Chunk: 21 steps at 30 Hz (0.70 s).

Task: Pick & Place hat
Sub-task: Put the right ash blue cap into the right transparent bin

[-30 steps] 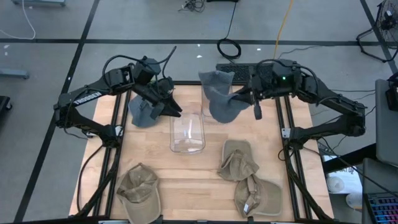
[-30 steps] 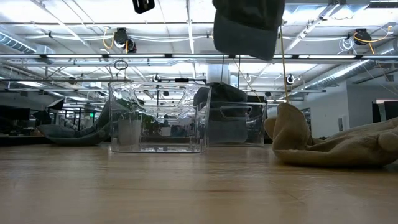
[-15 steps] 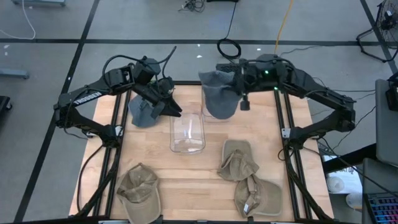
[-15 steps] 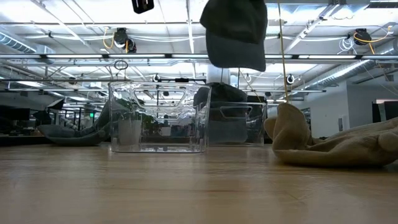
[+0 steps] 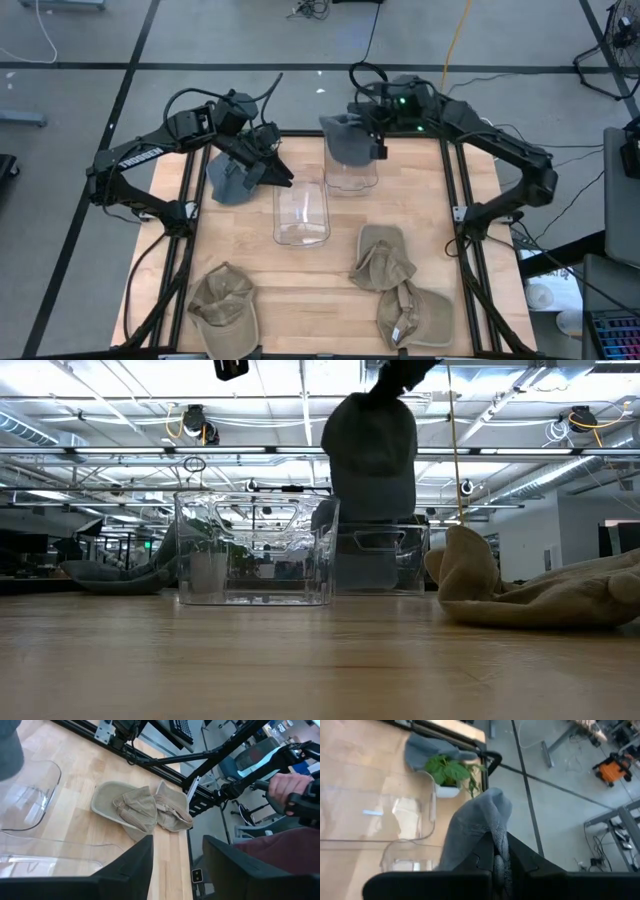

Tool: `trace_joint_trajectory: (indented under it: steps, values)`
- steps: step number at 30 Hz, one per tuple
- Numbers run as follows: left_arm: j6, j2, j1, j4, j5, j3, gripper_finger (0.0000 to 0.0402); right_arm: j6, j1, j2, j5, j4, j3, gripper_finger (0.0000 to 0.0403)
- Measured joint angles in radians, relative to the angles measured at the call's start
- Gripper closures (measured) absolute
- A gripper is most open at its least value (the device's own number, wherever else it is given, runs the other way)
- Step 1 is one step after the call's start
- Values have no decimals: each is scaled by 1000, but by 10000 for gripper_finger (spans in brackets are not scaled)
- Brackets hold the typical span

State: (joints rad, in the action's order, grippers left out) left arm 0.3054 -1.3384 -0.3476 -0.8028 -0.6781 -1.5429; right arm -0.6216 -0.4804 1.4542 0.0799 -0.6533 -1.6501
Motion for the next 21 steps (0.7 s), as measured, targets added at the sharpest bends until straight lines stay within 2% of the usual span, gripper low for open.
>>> trace_joint_trajectory:
  steps: [12, 16, 21]
  values:
    - [-8, 0, 0, -1, 0, 0, 217, 6, -33, 101, 29, 67, 9, 395]
    - [-11, 0, 0, -1, 0, 0, 217, 11, -58, 117, 31, 83, 51, 395]
    - [-15, 0, 0, -1, 0, 0, 217, 19, -72, 115, 80, 192, 138, 395]
